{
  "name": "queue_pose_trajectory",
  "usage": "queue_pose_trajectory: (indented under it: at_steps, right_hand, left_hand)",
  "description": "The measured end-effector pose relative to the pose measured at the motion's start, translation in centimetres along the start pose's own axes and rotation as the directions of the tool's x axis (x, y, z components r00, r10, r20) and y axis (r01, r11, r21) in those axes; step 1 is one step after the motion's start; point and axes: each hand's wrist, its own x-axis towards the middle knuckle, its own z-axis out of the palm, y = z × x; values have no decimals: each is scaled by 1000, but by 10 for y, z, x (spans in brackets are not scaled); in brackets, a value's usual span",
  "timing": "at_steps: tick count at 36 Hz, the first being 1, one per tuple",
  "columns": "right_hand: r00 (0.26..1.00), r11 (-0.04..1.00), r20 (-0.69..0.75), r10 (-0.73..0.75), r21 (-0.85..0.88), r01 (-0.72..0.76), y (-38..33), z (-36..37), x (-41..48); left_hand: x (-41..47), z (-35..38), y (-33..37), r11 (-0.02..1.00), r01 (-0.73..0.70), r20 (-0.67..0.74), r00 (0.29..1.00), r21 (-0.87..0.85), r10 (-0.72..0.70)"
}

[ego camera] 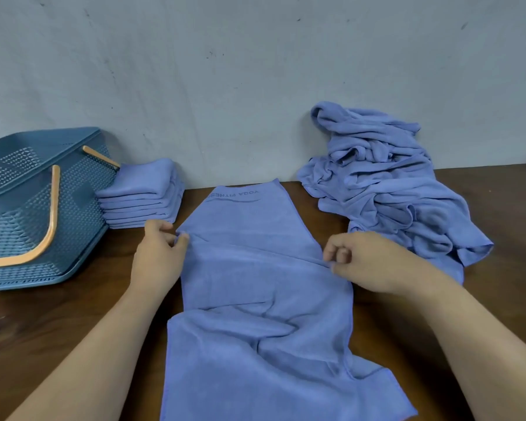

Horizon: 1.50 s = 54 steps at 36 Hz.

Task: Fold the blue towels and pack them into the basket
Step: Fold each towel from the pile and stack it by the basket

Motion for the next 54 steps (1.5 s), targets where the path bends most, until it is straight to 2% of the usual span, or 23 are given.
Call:
queue_pose_trajectory:
  at_steps: [3, 5, 9, 11, 15, 19, 21, 23, 25, 27, 28, 30, 35, 38, 42, 45, 49, 52, 54]
  right_hand:
    - [984, 992, -151, -99, 59, 109, -6, 14, 3]
    - [969, 985, -187, -163, 33, 171, -10, 23, 6]
    - [975, 977, -90, -203, -92, 195, -14, 34, 9]
    - [979, 971, -64, -194, -156, 182, -17, 32, 8]
    - [985, 940, -101, -143, -327, 103, -22, 19, 8]
    - [995, 849, -92, -36, -528, -18, -30, 12, 18]
    - [992, 817, -115, -56, -577, -21, -33, 12, 29]
    - [970, 846, -216, -115, -533, -19, -35, 17, 46]
    - [962, 930, -241, -127, -365, 31, -37, 23, 65]
    - [986, 973, -115, -118, -214, 91, -37, 33, 79]
    - [992, 976, -43, -120, -191, 109, -33, 39, 84]
    - [995, 970, 11, -101, -222, 101, -26, 50, 90]
    - [992, 954, 87, -97, -277, 117, -11, 61, 93]
    - [991, 949, 73, -110, -290, 127, -8, 63, 95]
    - [991, 951, 36, -129, -279, 134, -5, 68, 97]
    - [990, 953, 25, -137, -271, 138, -2, 69, 99]
    - [989, 953, 26, -144, -266, 145, -1, 69, 100]
    - [988, 955, 27, -149, -255, 151, -2, 69, 99]
    - [988, 954, 25, -151, -258, 153, -2, 68, 99]
  left_hand:
    - [1, 0, -2, 1000, -13, 42, 999, 2, 13]
    - [1, 0, -3, 1000, -22, 65, 998, -8, 22]
    - [-1, -2, 0, 998, -40, 108, 993, -40, 44]
    - [-3, -2, 3, 997, -57, 135, 989, -49, 63]
    - [-8, -3, 9, 994, -88, 182, 978, -67, 98]
    - [-11, -5, 13, 989, -82, 250, 962, -120, 110]
    - [-14, -5, 14, 988, -78, 297, 948, -135, 115]
    - [-17, -4, 16, 985, -91, 338, 931, -149, 137]
    - [-20, -4, 17, 982, -113, 360, 919, -152, 161]
    - [-19, -4, 17, 982, -117, 379, 910, -146, 165]
    - [-18, -3, 17, 984, -116, 391, 906, -138, 162]
    - [-17, -3, 15, 986, -111, 419, 895, -126, 155]
    - [-12, -5, 14, 980, 15, 440, 895, -199, 76]
    - [-9, -5, 16, 965, 80, 393, 919, -249, 25]
    - [3, -7, 24, 926, 222, 326, 938, -306, -117]
    - [27, -6, 35, 876, 360, 368, 900, -320, -235]
    - [60, -3, 47, 792, 525, 479, 807, -312, -346]
    - [71, 3, 49, 731, 605, 513, 757, -317, -404]
    - [73, 9, 51, 719, 619, 513, 749, -317, -419]
